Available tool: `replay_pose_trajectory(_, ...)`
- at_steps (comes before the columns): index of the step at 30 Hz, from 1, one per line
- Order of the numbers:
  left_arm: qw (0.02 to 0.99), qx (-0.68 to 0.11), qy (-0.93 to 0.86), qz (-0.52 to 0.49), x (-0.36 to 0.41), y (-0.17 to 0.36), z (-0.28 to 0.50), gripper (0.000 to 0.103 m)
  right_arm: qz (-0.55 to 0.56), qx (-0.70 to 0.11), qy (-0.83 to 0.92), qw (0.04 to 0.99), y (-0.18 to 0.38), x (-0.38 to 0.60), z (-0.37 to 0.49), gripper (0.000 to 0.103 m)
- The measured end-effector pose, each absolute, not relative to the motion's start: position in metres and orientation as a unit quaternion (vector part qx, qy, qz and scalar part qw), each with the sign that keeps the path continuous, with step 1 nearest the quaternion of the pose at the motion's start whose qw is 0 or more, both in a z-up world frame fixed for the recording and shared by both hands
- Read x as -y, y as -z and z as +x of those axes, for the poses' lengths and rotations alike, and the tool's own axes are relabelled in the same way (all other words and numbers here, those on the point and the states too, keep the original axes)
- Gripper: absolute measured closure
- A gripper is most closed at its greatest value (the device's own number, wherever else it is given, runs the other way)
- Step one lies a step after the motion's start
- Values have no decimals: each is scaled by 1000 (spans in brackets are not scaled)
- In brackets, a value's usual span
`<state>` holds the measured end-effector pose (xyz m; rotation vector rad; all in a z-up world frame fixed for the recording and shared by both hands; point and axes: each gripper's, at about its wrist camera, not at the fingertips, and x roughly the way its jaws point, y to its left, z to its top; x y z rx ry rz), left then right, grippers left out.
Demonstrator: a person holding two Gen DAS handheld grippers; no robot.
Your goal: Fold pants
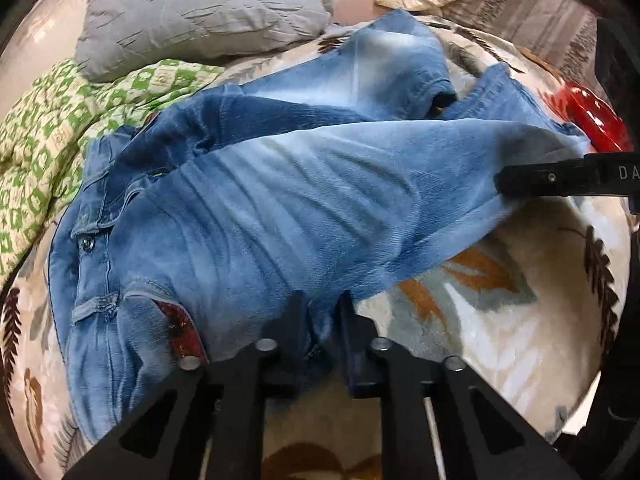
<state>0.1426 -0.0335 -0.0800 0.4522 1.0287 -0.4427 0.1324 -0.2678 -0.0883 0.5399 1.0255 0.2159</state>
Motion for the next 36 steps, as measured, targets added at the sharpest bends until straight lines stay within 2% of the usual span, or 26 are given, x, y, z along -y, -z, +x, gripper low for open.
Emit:
replay_pose_trajectory(8,813,-494,243,189,6,53,92,93,262,-492,-133,820,82,270,83,90)
replay_pose_trajectory(12,790,-525,235,213,3,69,72,96,252,-513,-122,811,95,269,59,90)
replay_pose_trajectory(13,785,-531,237,212,3,73,70,103,252,-520,-118,808,100,269,55,90)
replay_pose_trajectory(15,772,-547,244,211,4,79,67,103,252,-528,-120,802,102,272,50,89)
replay_pose_trajectory(17,786,-530,238,212,4,71,64,101,241,-528,-113,806,94,274,46,89)
replay_pose_trajectory(18,791,-526,240,200,4,63,65,94,235,-525,-114,810,89,275,44,88)
replay_pose_trajectory(20,808,-509,240,175,3,46,70,56,215,-516,-108,822,75,279,41,78)
replay_pose_trajectory(21,819,-497,234,169,4,38,74,20,208,-508,-109,829,67,282,40,62)
replay_pose_trajectory(22,836,-475,221,164,8,27,78,8,203,-499,-109,835,59,286,40,31)
replay_pose_trajectory(23,847,-458,219,157,11,18,83,8,200,-488,-105,843,51,291,41,22)
replay_pose_trajectory(24,851,-450,228,145,18,9,93,8,198,-472,-101,853,43,297,40,20)
replay_pose_trajectory(29,848,-435,278,125,62,-4,134,8,146,-438,-71,884,8,335,68,20)
replay_pose_trajectory(36,791,-482,322,196,133,47,199,8,86,-477,-47,873,9,398,153,21)
